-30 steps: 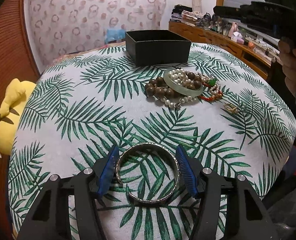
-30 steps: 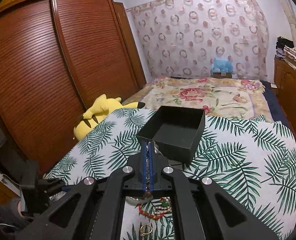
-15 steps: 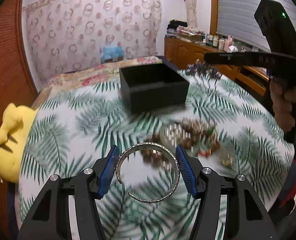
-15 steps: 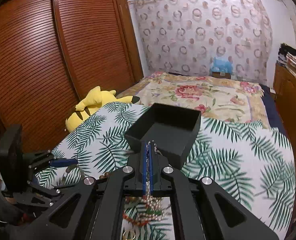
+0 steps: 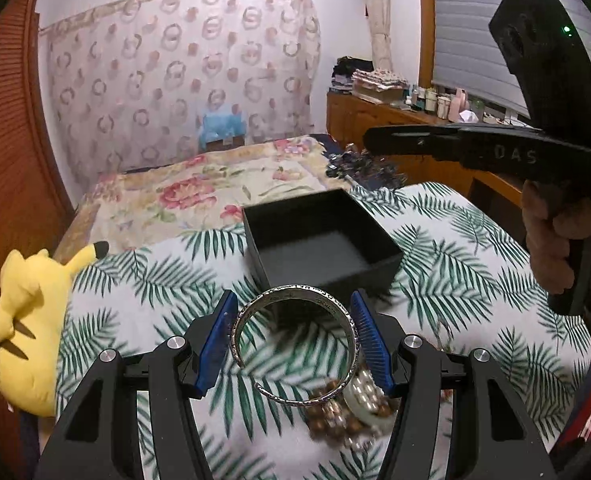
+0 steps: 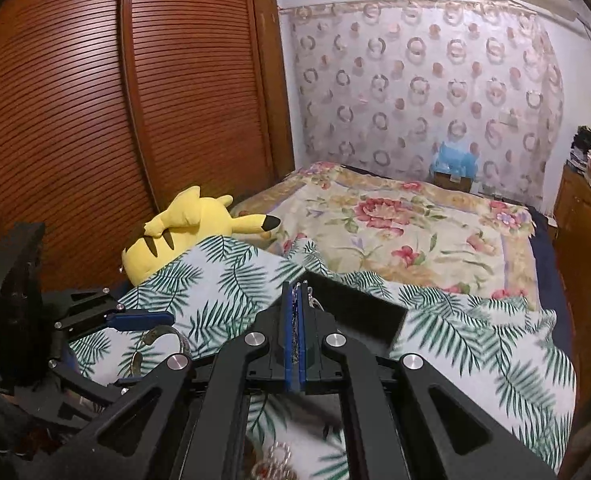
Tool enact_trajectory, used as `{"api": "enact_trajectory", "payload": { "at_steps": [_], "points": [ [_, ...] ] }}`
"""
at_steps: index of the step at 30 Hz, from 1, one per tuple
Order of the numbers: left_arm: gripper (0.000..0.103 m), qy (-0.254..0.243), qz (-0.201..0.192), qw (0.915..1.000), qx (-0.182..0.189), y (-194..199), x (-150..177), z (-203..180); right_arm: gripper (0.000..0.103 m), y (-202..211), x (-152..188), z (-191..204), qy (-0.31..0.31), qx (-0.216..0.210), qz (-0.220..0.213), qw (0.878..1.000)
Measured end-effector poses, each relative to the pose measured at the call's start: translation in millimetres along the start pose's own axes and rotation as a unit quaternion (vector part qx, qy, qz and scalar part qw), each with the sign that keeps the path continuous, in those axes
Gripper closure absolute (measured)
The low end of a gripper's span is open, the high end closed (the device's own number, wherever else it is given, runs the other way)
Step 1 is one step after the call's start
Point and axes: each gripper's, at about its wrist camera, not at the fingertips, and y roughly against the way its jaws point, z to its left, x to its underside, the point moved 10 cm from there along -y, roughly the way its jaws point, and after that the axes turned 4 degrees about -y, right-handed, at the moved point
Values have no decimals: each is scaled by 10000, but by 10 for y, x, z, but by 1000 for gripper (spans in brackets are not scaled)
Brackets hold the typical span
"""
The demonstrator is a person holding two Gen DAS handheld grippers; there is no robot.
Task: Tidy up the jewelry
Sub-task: 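Open the right gripper over the black box while the left gripper drops the silver bangle inside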
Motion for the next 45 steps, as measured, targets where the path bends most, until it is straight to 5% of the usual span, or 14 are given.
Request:
{"api": "enact_trajectory", "payload": {
  "at_steps": [12, 33, 36, 45],
  "points": [
    [47, 147, 104, 9998, -88, -317, -216, 264, 98, -649, 107, -171, -221, -200, 416, 9987],
    [46, -251, 556, 9980, 192, -1133, -506, -210, 98, -156, 852, -810, -585, 536, 463, 9958],
    [37, -238, 488, 9983, 191, -1065, -530, -251, 97, -83, 943, -804, -559, 590, 469, 9956],
    [37, -231, 289, 9991, 199, -551, -328, -364, 97, 198, 1184, -541, -537, 605, 389, 9960]
  ]
}}
